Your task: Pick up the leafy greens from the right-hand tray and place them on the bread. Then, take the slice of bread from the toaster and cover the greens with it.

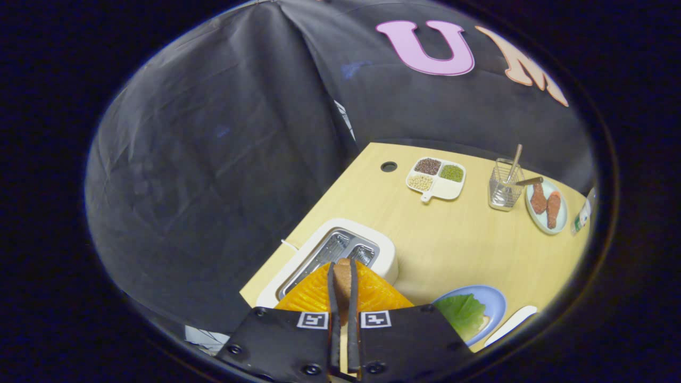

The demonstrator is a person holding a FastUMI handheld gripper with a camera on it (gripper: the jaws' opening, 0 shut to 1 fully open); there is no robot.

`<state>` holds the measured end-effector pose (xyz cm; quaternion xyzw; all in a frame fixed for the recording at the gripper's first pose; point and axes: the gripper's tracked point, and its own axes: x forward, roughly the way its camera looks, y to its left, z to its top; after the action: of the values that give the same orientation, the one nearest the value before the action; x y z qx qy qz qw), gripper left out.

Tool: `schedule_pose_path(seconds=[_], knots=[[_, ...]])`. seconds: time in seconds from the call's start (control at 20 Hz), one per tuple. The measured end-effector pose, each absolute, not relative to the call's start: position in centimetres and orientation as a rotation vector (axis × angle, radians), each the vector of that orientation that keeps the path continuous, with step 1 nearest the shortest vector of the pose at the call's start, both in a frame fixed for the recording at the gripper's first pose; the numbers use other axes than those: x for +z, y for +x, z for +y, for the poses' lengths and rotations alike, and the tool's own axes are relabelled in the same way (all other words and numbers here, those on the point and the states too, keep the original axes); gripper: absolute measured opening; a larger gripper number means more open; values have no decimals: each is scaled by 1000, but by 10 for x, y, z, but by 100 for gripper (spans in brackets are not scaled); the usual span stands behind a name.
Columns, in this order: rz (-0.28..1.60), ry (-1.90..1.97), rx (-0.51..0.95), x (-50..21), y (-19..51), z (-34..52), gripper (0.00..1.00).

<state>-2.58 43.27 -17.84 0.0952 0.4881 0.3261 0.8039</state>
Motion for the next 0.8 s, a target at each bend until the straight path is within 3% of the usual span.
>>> schedule_pose_path(seconds=[0.8], knots=[[991, 463, 647, -151, -24, 333, 8]])
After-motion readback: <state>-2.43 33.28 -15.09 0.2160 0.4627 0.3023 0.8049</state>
